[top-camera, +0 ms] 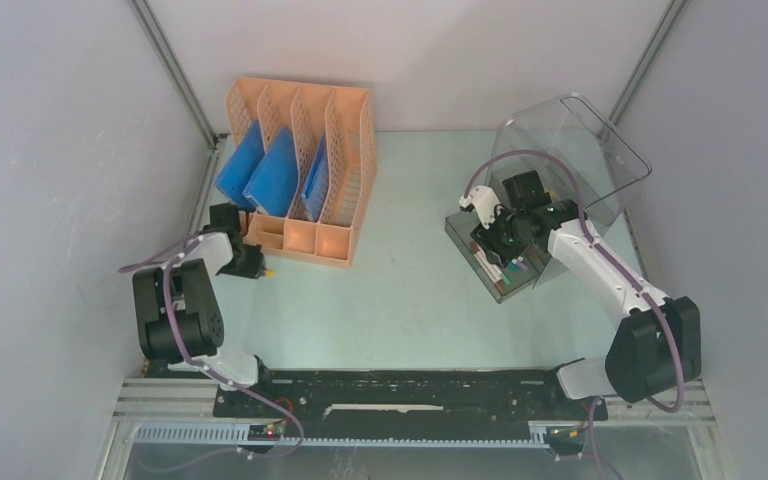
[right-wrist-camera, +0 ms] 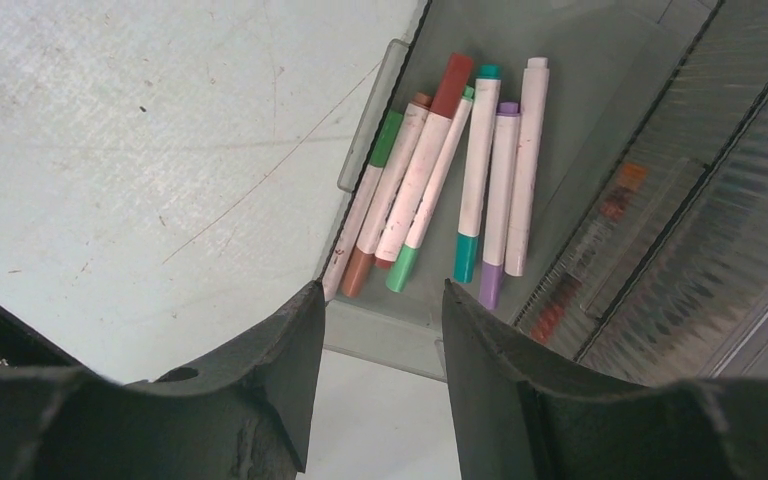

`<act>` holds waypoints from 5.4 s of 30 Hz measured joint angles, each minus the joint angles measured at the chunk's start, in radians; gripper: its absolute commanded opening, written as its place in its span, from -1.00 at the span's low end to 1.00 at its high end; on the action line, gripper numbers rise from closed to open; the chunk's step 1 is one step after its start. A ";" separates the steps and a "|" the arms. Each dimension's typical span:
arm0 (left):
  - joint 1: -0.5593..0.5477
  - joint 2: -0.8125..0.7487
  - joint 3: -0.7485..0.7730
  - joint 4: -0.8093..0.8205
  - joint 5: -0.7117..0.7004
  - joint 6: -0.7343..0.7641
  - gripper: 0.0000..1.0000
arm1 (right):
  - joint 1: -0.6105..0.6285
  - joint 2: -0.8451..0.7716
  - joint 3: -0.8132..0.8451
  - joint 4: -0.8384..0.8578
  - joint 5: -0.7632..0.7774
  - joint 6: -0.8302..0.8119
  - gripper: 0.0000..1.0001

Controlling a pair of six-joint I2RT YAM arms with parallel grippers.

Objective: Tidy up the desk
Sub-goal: Pick up the stationery from the drawer, then place the stationery in the drawer.

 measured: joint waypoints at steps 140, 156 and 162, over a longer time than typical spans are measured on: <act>-1.150 -0.174 -0.255 1.303 0.261 0.561 -0.69 | -0.003 -0.096 -0.043 0.336 -0.749 0.595 -1.00; -1.152 -0.236 -0.255 1.239 0.191 0.600 0.06 | 0.016 -0.097 -0.044 0.339 -0.748 0.568 -1.00; -1.152 -0.306 -0.268 1.170 0.166 0.645 0.25 | 0.016 -0.111 -0.044 0.331 -0.698 0.534 -1.00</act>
